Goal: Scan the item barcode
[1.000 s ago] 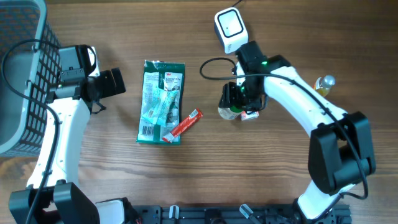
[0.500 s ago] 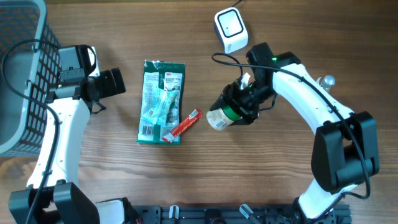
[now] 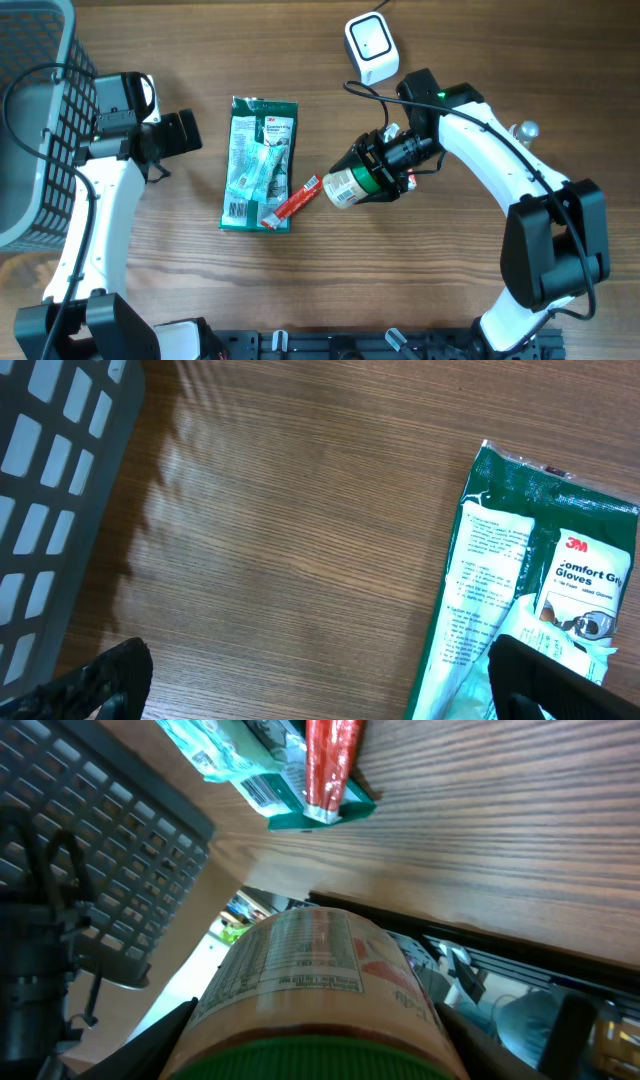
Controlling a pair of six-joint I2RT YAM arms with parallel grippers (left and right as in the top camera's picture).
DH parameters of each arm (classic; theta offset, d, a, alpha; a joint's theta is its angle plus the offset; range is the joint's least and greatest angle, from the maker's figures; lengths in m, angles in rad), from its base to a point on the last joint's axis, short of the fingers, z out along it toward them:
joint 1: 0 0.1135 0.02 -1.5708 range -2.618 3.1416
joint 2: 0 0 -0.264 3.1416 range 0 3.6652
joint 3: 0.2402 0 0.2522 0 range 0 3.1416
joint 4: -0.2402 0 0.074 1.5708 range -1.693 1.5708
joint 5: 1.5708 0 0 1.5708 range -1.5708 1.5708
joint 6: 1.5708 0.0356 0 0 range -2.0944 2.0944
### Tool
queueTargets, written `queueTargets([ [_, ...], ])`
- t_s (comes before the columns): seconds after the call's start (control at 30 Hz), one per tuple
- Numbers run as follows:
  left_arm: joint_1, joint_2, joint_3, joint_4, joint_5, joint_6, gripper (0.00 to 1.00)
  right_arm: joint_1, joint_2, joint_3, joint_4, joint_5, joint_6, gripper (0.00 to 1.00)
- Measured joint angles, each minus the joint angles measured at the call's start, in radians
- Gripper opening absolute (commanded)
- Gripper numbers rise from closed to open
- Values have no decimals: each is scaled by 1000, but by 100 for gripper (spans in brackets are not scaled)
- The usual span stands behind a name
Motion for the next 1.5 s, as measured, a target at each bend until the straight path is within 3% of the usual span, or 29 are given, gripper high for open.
queueTargets([
  [0.57,0,0,0,0,0,0,100,0,0,0,33,21,63,47],
  [0.77,0,0,0,0,0,0,100,0,0,0,172,270,49,44],
  [0.87,0,0,0,0,0,0,100,-1,0,0,221,477,-55,47],
  [0.93,0,0,0,0,0,0,100,-12,0,2,256,541,-181,40],
  [1.0,0,0,0,0,0,0,100,-26,0,21,251,565,-267,39],
  [1.13,0,0,0,0,0,0,100,-51,0,153,96,594,-400,47],
  [1.23,0,0,0,0,0,0,100,-57,-2,363,-96,642,-523,47],
  [1.37,0,0,0,0,0,0,100,-56,-18,497,-176,691,-600,45],
  [1.5,0,0,0,0,0,0,100,-56,-30,546,-152,724,-650,39],
])
